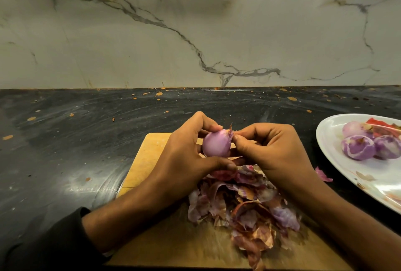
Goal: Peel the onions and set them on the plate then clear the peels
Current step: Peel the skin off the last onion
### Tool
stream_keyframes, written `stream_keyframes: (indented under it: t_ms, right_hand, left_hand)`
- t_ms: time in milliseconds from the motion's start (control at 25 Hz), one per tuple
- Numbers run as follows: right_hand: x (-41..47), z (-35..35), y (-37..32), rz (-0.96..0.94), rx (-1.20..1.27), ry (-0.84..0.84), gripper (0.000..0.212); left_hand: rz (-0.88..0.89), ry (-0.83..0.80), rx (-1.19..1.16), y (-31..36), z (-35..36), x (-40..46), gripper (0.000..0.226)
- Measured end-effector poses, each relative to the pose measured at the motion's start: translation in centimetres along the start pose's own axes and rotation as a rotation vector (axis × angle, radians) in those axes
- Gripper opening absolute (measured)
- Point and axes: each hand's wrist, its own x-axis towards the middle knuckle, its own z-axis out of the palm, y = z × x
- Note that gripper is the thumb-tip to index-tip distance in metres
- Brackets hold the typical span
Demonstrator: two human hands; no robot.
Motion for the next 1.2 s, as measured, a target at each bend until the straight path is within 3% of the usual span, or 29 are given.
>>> stream_keyframes:
  t_ms: [480,880,1080,1160,1200]
  right_hand:
    - [-0.06,-0.17,0.21,-0.036,-0.02,-0.046,0.01]
    - [-0.15,0.51,0.43,-0.053,-0.165,0.108,0.016]
    - [-0.23,0.05,0.38,-0.1,-0.203,0.121,0.012]
    - [-0.14,-0.07,0.33,-0.068,-0.115,0.111,0.004]
    - [-0.04,-0.11,0.41,-0.037,-0.052,0.11,0.01]
  left_hand:
    - [-0.038,0.0,-0.038,0.1,-0.2,-0.02,0.057]
    - [0.011,0.004,0.102,0.0,0.37,-0.03,0.05]
    - [-0.111,-0.11,-0.181,0.32,0.0,0.14,0.046]
    - [-0.166,-0.16,-0.338,0.63,-0.03,0.25,0.042]
    - [-0.21,-0.172,-0.421,0.8,-0.05,0.24,0.04]
